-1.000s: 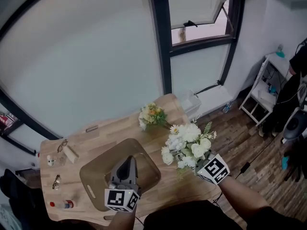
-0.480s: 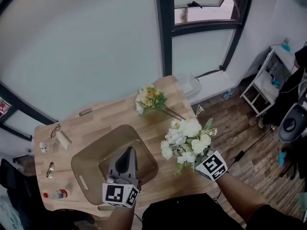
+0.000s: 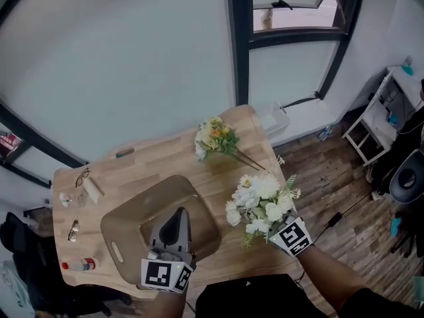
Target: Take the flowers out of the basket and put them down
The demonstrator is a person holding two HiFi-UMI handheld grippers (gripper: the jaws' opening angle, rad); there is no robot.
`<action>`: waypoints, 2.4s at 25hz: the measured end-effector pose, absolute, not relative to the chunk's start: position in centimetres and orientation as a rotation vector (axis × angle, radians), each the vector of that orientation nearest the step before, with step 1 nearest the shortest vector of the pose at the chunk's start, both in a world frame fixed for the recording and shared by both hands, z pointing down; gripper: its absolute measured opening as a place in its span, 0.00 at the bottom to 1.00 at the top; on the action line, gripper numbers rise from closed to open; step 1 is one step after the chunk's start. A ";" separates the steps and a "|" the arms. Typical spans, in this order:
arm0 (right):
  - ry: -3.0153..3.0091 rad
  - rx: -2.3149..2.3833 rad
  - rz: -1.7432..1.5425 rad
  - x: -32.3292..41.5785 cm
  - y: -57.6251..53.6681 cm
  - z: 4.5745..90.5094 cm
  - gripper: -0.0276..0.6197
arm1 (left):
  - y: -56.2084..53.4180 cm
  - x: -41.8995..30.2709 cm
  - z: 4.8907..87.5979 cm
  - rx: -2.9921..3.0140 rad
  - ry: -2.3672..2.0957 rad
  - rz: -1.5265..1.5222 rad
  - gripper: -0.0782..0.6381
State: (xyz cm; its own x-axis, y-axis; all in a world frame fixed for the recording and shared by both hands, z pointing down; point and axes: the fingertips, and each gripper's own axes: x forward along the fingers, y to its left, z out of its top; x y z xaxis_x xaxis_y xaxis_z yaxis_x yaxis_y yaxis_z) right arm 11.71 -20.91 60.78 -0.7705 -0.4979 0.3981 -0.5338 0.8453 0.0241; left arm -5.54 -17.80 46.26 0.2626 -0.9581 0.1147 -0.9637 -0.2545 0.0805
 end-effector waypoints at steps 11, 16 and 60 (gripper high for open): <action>-2.665 0.755 0.118 11.4 -20.9 61.0 0.46 | -18.8 -4.5 44.7 2.409 -1.846 0.052 0.11; -2.617 0.718 0.141 11.3 -20.7 62.5 0.47 | -18.8 -4.6 44.2 2.410 -1.852 0.054 0.11; -2.542 1.494 0.178 23.5 -17.1 47.1 0.13 | -14.9 -8.1 40.4 2.538 -1.711 -0.028 0.11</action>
